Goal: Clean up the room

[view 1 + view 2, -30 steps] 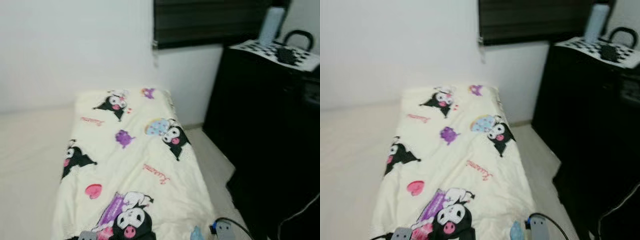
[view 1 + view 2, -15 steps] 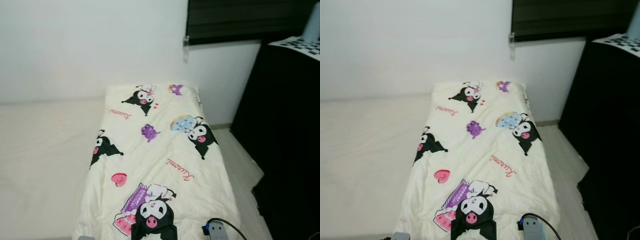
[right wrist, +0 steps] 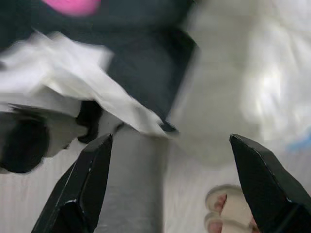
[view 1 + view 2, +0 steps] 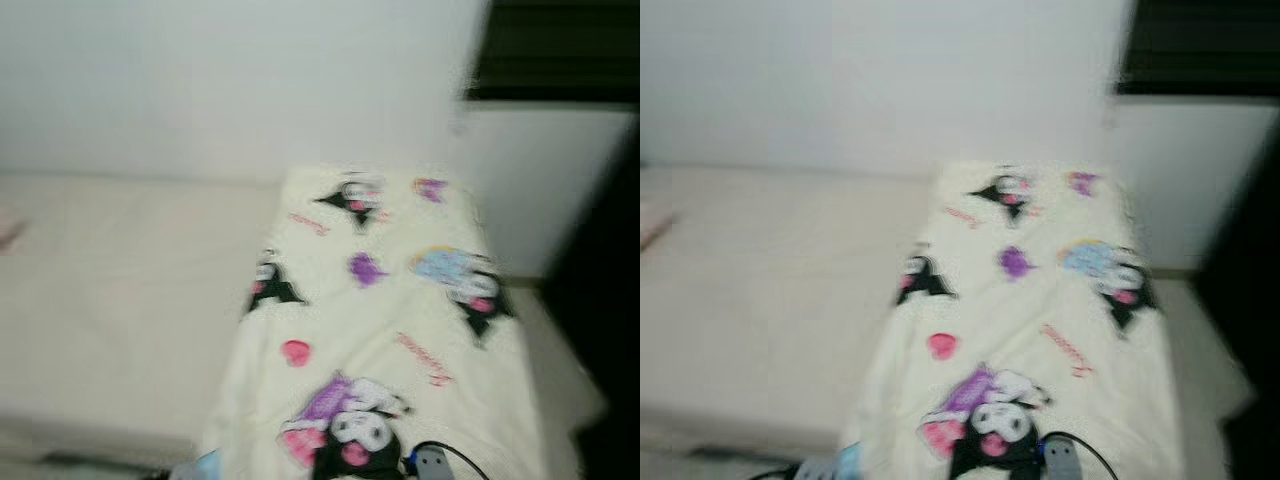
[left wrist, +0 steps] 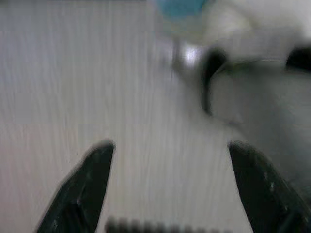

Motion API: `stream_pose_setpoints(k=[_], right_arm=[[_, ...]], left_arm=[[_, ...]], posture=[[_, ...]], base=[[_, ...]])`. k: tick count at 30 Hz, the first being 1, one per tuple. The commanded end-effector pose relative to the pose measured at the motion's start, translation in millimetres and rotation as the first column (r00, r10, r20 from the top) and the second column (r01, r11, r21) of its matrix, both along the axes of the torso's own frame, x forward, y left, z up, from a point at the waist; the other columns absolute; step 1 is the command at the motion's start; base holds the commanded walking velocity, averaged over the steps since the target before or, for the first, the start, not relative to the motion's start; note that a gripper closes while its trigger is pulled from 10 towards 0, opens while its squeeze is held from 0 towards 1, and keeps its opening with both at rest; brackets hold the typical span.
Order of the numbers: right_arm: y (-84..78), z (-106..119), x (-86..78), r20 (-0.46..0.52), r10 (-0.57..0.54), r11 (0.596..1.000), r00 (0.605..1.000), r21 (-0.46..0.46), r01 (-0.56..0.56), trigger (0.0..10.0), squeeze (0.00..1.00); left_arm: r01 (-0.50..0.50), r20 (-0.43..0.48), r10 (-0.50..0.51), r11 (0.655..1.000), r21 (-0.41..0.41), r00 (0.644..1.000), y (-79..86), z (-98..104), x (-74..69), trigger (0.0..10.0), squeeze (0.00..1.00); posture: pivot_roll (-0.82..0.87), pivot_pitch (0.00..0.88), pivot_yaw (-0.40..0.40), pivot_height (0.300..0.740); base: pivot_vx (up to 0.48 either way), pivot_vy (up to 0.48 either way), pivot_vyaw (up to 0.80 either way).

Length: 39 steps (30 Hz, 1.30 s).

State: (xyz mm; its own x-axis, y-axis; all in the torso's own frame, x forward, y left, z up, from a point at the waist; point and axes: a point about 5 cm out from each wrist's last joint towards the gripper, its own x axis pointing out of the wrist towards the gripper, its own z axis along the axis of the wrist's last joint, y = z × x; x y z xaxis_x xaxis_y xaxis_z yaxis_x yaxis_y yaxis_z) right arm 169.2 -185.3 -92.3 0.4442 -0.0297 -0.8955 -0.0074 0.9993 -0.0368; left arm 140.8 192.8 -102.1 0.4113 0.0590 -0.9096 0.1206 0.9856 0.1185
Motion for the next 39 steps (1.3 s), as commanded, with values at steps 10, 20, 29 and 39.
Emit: stream_pose_setpoints(k=[10,20,29,39], right_arm=[[2.6,-0.8,-1.3,0.006,0.003,1.000,1.000,0.007,-0.003,10.0,0.00],[1.0,-1.5,-3.5,-0.005,0.021,1.000,1.000,-0.003,-0.021,10.0,0.00],[0.8,-1.7,-3.9,-0.009,0.040,0.999,0.999,-0.007,-0.040,10.0,0.00],[1.0,-2.2,-5.1,-0.013,0.047,0.999,0.999,-0.008,-0.047,10.0,0.00]], left_arm=[[-0.004,-0.039,0.004,1.000,0.009,0.999,11.2,-3.6,-16.2,10.0,0.00],[0.006,-0.074,-0.007,1.000,-0.018,0.997,-2.7,-8.7,-26.7,10.0,0.00],[0.001,-0.082,-0.003,1.000,-0.021,0.997,-4.6,-8.9,-26.0,10.0,0.00],[-0.001,-0.081,-0.002,1.000,-0.026,0.997,-4.2,-8.6,-25.3,10.0,0.00]], posture=[[-0.01,0.078,-0.014,0.740],[0.00,0.069,-0.020,0.740],[0.01,0.062,-0.025,0.740],[0.00,0.063,-0.022,0.740]], base=[[0.000,0.000,0.70],[0.000,0.000,0.70],[0.000,0.000,0.70],[0.000,0.000,0.70]])
